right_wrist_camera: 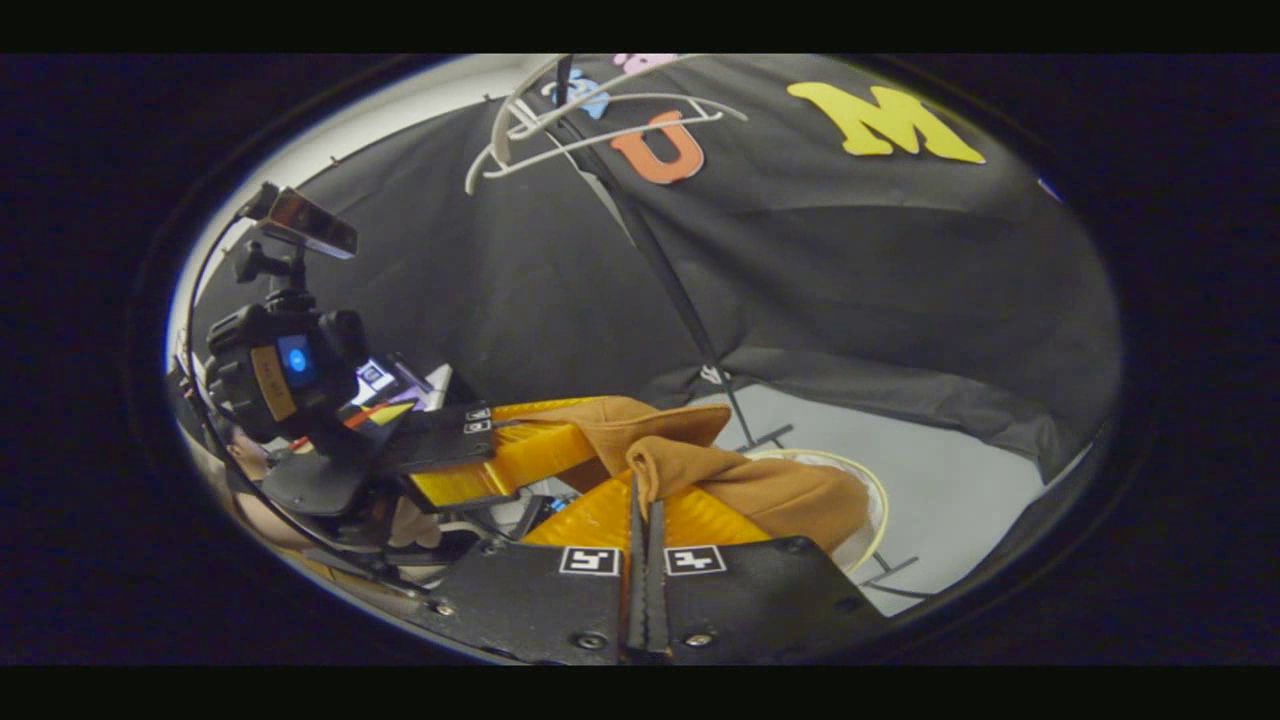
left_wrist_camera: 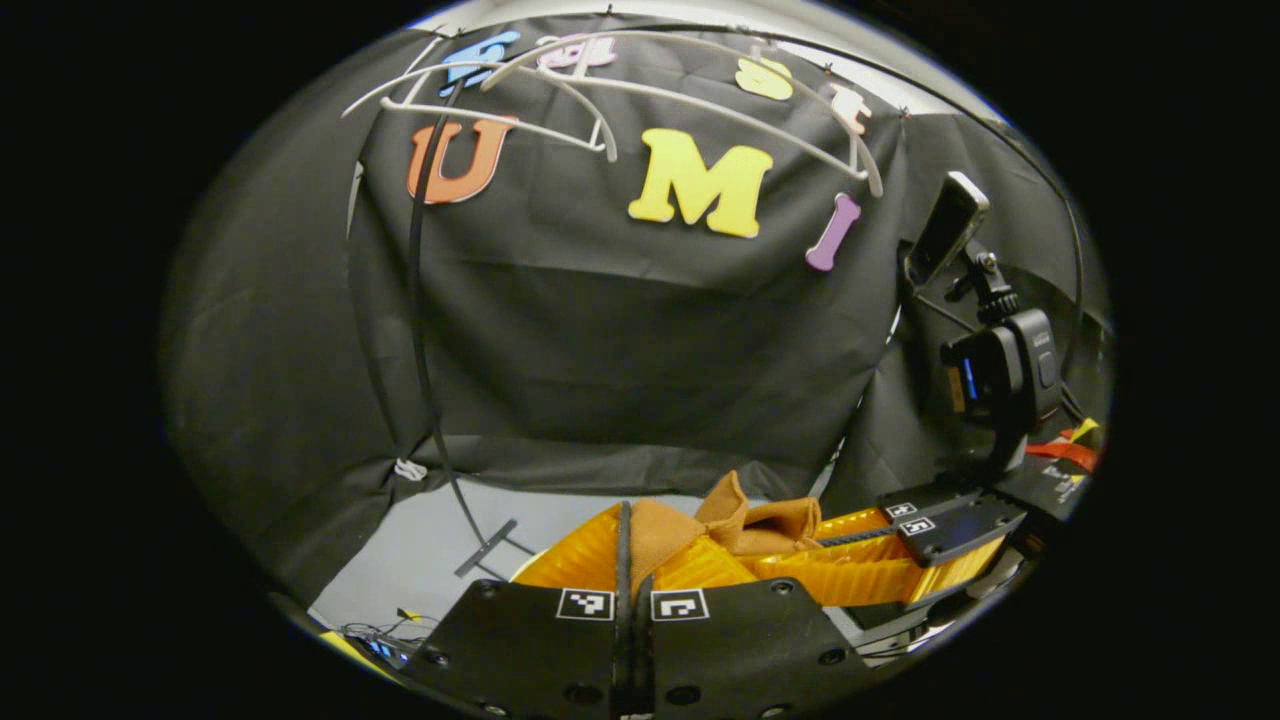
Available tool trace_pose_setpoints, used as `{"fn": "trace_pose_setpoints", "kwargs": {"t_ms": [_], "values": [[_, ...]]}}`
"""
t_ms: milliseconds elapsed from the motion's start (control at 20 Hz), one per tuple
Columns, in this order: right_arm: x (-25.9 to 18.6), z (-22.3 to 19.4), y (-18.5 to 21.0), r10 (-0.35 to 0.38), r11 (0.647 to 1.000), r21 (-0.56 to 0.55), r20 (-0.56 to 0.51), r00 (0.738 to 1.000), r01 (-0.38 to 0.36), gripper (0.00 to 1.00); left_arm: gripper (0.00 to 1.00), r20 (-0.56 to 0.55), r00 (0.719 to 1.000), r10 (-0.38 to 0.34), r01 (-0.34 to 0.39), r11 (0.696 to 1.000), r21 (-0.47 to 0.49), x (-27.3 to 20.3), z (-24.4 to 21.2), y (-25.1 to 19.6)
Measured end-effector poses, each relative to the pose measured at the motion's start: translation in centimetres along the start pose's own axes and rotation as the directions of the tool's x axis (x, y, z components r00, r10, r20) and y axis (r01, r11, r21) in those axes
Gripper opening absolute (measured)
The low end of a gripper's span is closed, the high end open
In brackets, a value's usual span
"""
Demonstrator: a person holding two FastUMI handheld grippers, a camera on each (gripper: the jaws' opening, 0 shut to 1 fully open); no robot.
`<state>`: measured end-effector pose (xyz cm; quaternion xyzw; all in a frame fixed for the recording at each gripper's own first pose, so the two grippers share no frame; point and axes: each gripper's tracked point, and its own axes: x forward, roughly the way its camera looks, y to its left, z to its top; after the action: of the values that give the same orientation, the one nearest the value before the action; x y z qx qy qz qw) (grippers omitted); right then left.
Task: Grasp the clothes on the hanger with both hands and then place them into the laundry hamper below.
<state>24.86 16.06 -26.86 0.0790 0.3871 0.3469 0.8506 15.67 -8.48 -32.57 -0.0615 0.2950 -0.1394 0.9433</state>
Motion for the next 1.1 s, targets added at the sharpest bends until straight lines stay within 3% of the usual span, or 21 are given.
{"fn": "trace_pose_setpoints", "kwargs": {"t_ms": [100,150,350,650,700,850,900,1100], "values": [[1.1,-1.9,-0.9,-0.036,0.999,0.025,-0.048,0.998,0.037,0.03,0.05,-0.04,0.999,0.003,-0.003,1.0,0.002,0.6,-2.4,-0.1],[1.7,-2.5,-1.2,-0.051,0.998,0.037,-0.07,0.996,0.054,0.04,0.0,-0.063,0.998,0.009,-0.009,1.0,0.003,1.1,-4.0,0.4],[4.5,-5.9,-2.4,-0.145,0.987,0.048,-0.154,0.977,0.154,0.03,0.0,-0.167,0.985,0.031,-0.035,0.999,-0.026,1.7,-8.9,1.5],[6.5,-10.6,-4.1,-0.225,0.966,0.065,-0.262,0.938,0.25,0.04,0.0,-0.319,0.946,0.062,-0.073,0.997,-0.022,2.5,-14.8,2.3],[6.8,-11.2,-4.3,-0.233,0.963,0.07,-0.275,0.933,0.262,0.04,0.05,-0.336,0.94,0.063,-0.075,0.997,-0.025,2.5,-15.3,2.2],[7.3,-11.6,-5.0,-0.261,0.951,0.088,-0.289,0.921,0.297,0.03,0.0,-0.37,0.925,0.083,-0.096,0.995,-0.017,2.0,-16.4,2.4],[7.4,-11.5,-5.0,-0.266,0.948,0.094,-0.286,0.92,0.304,0.04,0.06,-0.375,0.923,0.086,-0.099,0.995,-0.015,1.8,-16.5,2.4],[7.4,-10.8,-5.4,-0.284,0.944,0.092,-0.269,0.921,0.318,0.04,0.06,-0.373,0.922,0.103,-0.107,0.994,0.008,2.1,-16.3,2.9]]}}
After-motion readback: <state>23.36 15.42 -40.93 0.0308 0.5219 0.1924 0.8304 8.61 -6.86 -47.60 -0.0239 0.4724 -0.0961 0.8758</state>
